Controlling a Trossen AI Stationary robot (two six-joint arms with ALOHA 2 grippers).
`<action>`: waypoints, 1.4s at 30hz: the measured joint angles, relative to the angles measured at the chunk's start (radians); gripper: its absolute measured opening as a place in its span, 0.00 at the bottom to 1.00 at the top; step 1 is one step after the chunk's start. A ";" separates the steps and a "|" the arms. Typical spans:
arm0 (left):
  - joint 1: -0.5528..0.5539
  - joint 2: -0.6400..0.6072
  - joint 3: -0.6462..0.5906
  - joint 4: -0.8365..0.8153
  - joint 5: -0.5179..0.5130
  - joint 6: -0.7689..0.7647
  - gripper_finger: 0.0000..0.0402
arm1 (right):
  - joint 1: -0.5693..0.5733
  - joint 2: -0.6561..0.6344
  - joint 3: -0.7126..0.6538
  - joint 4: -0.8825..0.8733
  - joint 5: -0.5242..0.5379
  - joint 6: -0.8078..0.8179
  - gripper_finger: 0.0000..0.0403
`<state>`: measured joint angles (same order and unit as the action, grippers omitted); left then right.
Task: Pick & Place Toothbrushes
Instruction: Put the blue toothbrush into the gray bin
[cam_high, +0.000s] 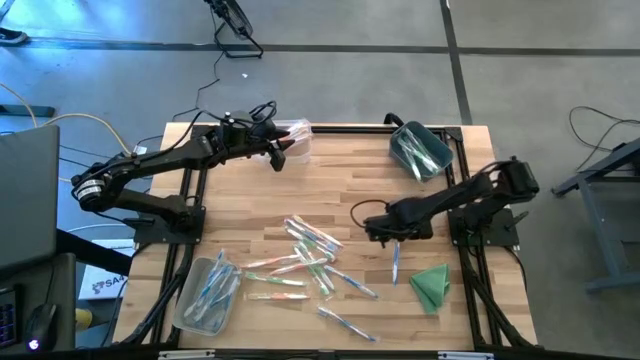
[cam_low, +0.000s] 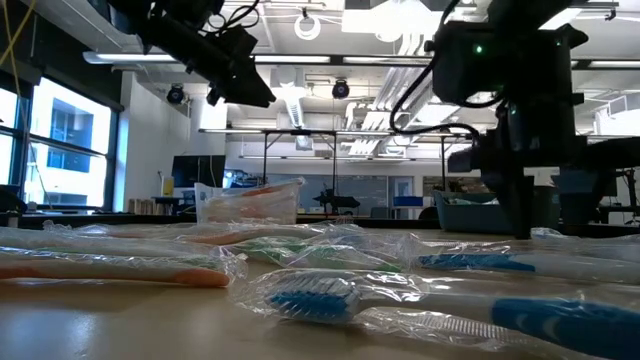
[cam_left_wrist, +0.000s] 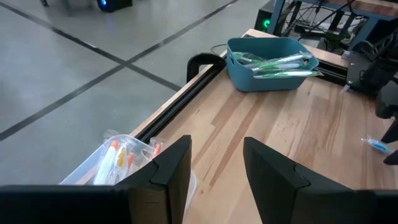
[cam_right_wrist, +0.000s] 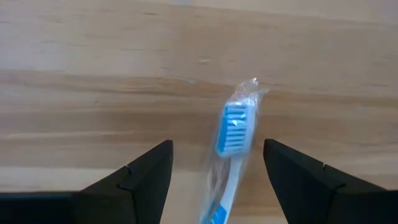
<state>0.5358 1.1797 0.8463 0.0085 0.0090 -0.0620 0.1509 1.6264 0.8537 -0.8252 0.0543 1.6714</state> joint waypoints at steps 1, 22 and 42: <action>0.000 0.000 0.000 -0.004 0.000 0.000 0.35 | 0.000 0.010 0.000 0.002 0.000 0.000 0.61; 0.000 0.000 0.000 -0.065 0.000 -0.022 0.35 | 0.000 0.043 0.001 0.059 0.015 -0.053 0.14; 0.000 0.000 0.000 -0.063 0.000 -0.056 0.35 | 0.000 0.039 0.000 0.059 0.019 -0.116 0.02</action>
<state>0.5362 1.1797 0.8459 -0.0547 0.0090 -0.1184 0.1509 1.6657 0.8539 -0.7662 0.0734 1.5556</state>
